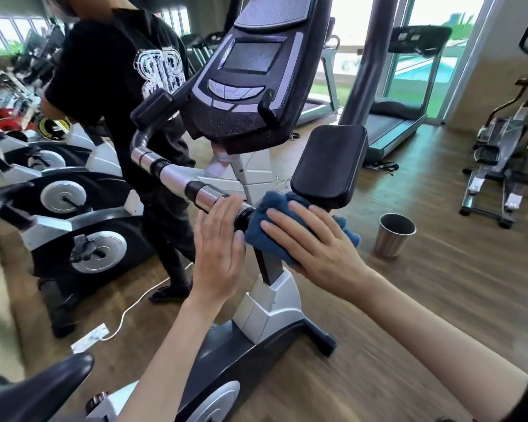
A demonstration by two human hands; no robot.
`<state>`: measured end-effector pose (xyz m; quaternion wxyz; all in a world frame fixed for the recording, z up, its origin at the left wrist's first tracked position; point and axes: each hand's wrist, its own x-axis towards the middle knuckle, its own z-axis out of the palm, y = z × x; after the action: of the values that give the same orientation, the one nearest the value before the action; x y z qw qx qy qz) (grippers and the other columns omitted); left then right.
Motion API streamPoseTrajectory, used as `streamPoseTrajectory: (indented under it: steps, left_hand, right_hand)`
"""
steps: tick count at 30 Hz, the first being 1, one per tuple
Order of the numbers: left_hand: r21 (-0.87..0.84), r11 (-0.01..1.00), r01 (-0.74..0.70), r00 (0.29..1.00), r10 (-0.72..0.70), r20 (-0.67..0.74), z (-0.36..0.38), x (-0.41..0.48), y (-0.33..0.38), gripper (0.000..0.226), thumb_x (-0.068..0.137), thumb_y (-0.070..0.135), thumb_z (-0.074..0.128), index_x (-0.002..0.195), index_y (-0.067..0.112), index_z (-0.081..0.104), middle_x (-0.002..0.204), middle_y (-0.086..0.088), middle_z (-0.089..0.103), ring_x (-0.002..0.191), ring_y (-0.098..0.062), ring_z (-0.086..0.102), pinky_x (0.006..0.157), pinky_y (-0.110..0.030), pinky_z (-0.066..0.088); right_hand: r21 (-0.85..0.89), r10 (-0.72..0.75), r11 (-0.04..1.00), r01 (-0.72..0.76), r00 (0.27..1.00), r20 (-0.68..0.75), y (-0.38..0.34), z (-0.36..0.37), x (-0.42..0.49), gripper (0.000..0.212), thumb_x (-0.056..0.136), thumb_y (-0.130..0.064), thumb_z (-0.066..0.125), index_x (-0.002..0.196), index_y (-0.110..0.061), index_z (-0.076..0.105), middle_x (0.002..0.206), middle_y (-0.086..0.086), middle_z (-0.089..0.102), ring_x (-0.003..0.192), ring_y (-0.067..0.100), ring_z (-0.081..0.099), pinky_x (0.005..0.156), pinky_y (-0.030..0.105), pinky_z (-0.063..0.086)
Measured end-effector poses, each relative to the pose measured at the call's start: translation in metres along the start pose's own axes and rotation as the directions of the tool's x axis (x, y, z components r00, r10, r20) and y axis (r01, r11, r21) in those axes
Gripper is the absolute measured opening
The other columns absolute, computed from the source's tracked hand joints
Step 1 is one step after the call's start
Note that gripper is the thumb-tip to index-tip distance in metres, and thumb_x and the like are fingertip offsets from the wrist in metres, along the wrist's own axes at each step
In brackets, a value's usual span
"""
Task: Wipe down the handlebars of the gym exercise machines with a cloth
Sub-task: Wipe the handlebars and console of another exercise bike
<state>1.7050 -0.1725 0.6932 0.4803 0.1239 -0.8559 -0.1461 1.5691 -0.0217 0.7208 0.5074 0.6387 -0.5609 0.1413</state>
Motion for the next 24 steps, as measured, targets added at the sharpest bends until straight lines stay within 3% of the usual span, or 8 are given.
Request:
streamPoseTrajectory:
  steps: [4, 10, 15, 19, 21, 24]
  left_hand:
    - [0.015, 1.0, 0.015, 1.0, -0.015, 0.021, -0.003, 0.001, 0.002, 0.048, 0.096, 0.02, 0.027, 0.144, 0.014, 0.033, 0.148, -0.003, 0.038, 0.142, -0.009, 0.024, 0.119, -0.046, 0.012]
    - [0.037, 0.999, -0.028, 0.998, 0.025, 0.062, -0.009, 0.002, -0.004, 0.048, 0.098, 0.022, 0.026, 0.145, 0.015, 0.029, 0.15, -0.004, 0.037, 0.142, -0.012, 0.025, 0.117, -0.049, 0.014]
    - [-0.039, 0.999, 0.031, 0.999, -0.029, 0.039, -0.011, 0.003, -0.013, 0.05, 0.098, 0.023, 0.027, 0.147, 0.014, 0.028, 0.153, 0.0, 0.03, 0.145, -0.01, 0.019, 0.115, -0.055, 0.016]
    - [-0.083, 0.996, 0.036, 0.999, -0.033, 0.043, -0.013, 0.007, -0.03, 0.049, 0.099, 0.021, 0.028, 0.148, 0.014, 0.025, 0.154, -0.001, 0.028, 0.145, -0.019, 0.021, 0.113, -0.059, 0.017]
    - [-0.101, 0.995, 0.013, 0.998, -0.007, 0.059, -0.015, 0.009, -0.037, 0.049, 0.099, 0.02, 0.029, 0.148, 0.015, 0.024, 0.154, -0.002, 0.029, 0.145, -0.019, 0.021, 0.114, -0.058, 0.016]
    - [-0.129, 0.992, -0.013, 0.997, 0.023, 0.078, -0.019, 0.012, -0.049, 0.049, 0.099, 0.022, 0.027, 0.148, 0.017, 0.024, 0.153, 0.001, 0.029, 0.144, -0.014, 0.022, 0.118, -0.051, 0.012]
  right_hand:
    - [0.008, 0.037, 0.999, -0.036, 0.998, -0.043, 0.009, 0.002, -0.015, 0.045, 0.105, -0.026, 0.032, 0.149, -0.016, 0.024, 0.152, 0.001, 0.022, 0.148, 0.021, 0.01, 0.121, 0.036, 0.013]
    - [0.001, 0.289, 0.957, -0.29, 0.952, -0.103, -0.03, 0.007, 0.006, 0.048, 0.1, -0.035, 0.047, 0.143, -0.017, 0.038, 0.144, -0.001, 0.039, 0.136, 0.022, 0.03, 0.116, 0.037, 0.023]
    - [-0.138, 0.506, 0.846, -0.515, 0.857, -0.093, -0.064, 0.015, 0.044, 0.044, 0.098, -0.039, 0.046, 0.133, -0.015, 0.057, 0.134, 0.003, 0.059, 0.123, 0.023, 0.04, 0.102, 0.04, 0.033]
    - [-0.249, 0.676, 0.703, -0.666, 0.734, -0.057, -0.085, 0.023, 0.078, 0.04, 0.095, -0.041, 0.047, 0.126, -0.021, 0.061, 0.13, 0.006, 0.06, 0.116, 0.025, 0.043, 0.095, 0.041, 0.032]
    - [-0.273, 0.696, 0.695, -0.665, 0.717, 0.025, -0.088, 0.02, 0.083, 0.038, 0.091, -0.043, 0.049, 0.123, -0.024, 0.06, 0.135, 0.011, 0.056, 0.116, 0.028, 0.041, 0.095, 0.042, 0.03]
    - [-0.312, 0.53, 0.834, -0.455, 0.819, 0.22, -0.078, 0.001, 0.068, 0.064, 0.078, -0.046, 0.058, 0.136, -0.02, 0.049, 0.15, 0.017, 0.038, 0.121, 0.033, 0.04, 0.098, 0.042, 0.028]
